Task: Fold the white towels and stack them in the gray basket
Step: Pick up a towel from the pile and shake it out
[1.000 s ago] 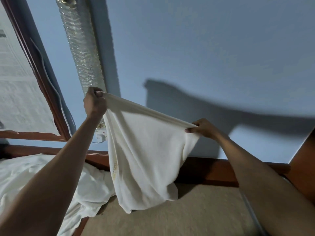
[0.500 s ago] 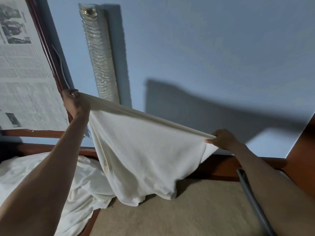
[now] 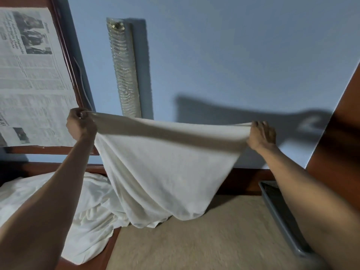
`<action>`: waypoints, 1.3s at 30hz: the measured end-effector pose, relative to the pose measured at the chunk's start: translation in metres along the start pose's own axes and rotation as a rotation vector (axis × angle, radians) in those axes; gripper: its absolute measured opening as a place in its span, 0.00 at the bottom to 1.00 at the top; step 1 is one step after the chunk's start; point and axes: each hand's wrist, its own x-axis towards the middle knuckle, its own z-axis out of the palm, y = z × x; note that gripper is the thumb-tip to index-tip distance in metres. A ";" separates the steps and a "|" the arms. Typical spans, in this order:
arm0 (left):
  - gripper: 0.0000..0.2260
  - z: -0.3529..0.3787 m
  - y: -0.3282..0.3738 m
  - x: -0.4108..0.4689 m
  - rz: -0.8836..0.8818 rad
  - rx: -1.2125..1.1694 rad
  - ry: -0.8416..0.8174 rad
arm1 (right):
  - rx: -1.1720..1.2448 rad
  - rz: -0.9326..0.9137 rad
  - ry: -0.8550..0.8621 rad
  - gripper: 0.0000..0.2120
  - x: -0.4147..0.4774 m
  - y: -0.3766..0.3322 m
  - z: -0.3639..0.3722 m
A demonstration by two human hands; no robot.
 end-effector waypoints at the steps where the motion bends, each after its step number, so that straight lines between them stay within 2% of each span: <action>1: 0.13 -0.006 0.002 -0.001 -0.004 -0.002 0.005 | 0.059 0.032 0.051 0.21 -0.002 -0.001 -0.009; 5: 0.13 -0.027 0.011 -0.013 -0.033 0.006 0.014 | 0.254 0.123 0.145 0.22 -0.022 -0.004 -0.034; 7: 0.13 -0.037 0.011 -0.021 -0.052 0.026 0.018 | 0.246 0.120 0.158 0.24 -0.037 0.001 -0.038; 10: 0.14 -0.051 0.012 -0.031 -0.072 0.031 0.023 | 0.175 0.085 0.201 0.20 -0.057 0.011 -0.043; 14: 0.16 -0.066 0.029 -0.037 -0.021 -0.026 0.000 | 0.170 0.058 0.324 0.20 -0.067 0.027 -0.057; 18: 0.12 -0.076 0.048 -0.042 0.041 -0.018 -0.003 | 0.193 0.060 0.381 0.20 -0.070 0.045 -0.077; 24: 0.15 -0.087 0.061 -0.074 0.057 0.069 0.005 | 0.229 0.100 0.417 0.13 -0.087 0.077 -0.090; 28: 0.17 -0.103 0.055 -0.106 0.088 0.015 0.024 | 0.322 0.168 0.408 0.11 -0.115 0.096 -0.094; 32: 0.16 -0.130 0.054 -0.139 0.103 -0.073 0.037 | 0.481 0.250 0.484 0.07 -0.150 0.107 -0.096; 36: 0.16 -0.155 0.052 -0.156 0.153 -0.119 0.029 | 0.575 0.268 0.380 0.09 -0.174 0.129 -0.094; 39: 0.16 -0.169 0.050 -0.167 0.161 -0.108 0.013 | 0.681 0.240 0.388 0.07 -0.190 0.139 -0.089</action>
